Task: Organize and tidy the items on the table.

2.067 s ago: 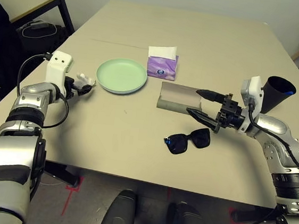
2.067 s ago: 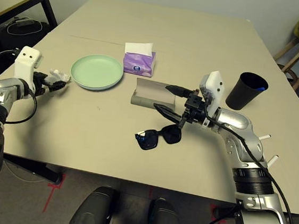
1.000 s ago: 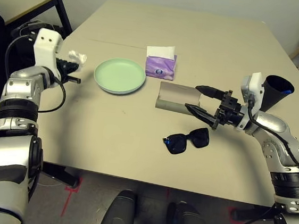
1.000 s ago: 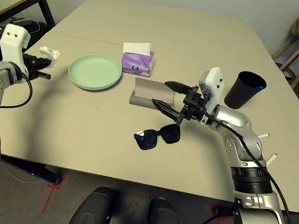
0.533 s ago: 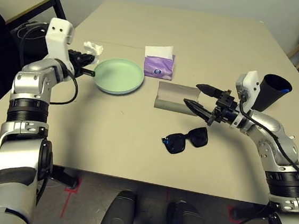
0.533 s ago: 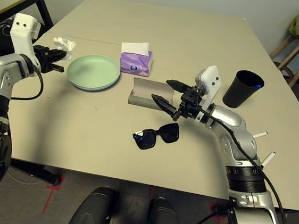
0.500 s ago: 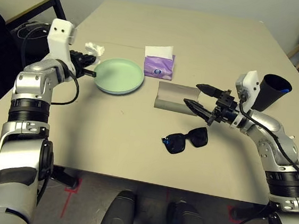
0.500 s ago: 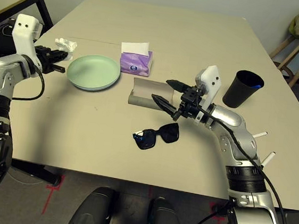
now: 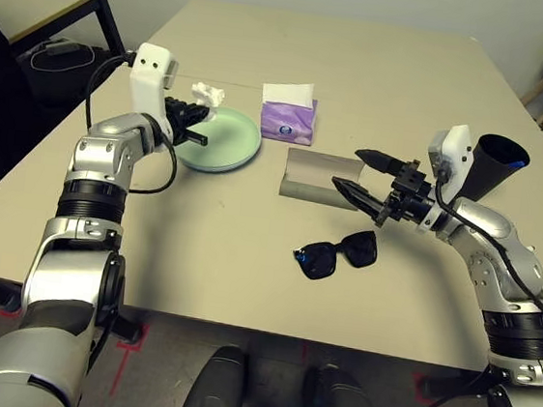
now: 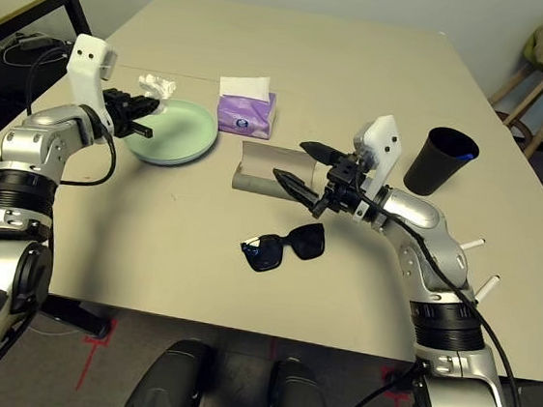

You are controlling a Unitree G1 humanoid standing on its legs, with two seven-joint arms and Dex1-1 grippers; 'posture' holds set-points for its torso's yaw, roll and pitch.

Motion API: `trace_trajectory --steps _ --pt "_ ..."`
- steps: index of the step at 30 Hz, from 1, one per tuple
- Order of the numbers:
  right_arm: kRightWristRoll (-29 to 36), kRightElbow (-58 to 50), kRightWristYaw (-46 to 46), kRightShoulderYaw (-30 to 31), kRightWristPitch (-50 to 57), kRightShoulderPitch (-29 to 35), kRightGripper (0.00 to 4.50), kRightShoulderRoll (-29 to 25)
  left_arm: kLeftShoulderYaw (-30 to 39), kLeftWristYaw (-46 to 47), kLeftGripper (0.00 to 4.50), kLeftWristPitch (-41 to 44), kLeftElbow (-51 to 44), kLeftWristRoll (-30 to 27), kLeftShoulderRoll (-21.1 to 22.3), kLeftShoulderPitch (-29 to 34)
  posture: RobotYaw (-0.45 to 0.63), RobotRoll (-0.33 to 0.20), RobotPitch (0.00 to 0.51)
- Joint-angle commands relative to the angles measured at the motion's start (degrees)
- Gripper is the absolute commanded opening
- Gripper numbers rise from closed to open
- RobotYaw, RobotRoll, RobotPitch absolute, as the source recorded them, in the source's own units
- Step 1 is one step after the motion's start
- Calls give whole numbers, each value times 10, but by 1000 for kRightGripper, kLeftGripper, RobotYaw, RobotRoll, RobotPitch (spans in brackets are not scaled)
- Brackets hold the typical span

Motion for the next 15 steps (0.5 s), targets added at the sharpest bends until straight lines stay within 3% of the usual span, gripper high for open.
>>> trace_trajectory --steps 1,12,15 --pt "3 -5 4 2 -1 2 4500 0 -19 -4 493 -18 6 16 0 10 205 0 58" --pt "1 1 8 2 -13 8 4500 2 -18 -11 4469 -92 15 20 -2 35 206 0 61" --pt "-1 3 7 2 -14 7 4500 3 -1 -25 4469 -115 12 2 -1 50 207 0 58"
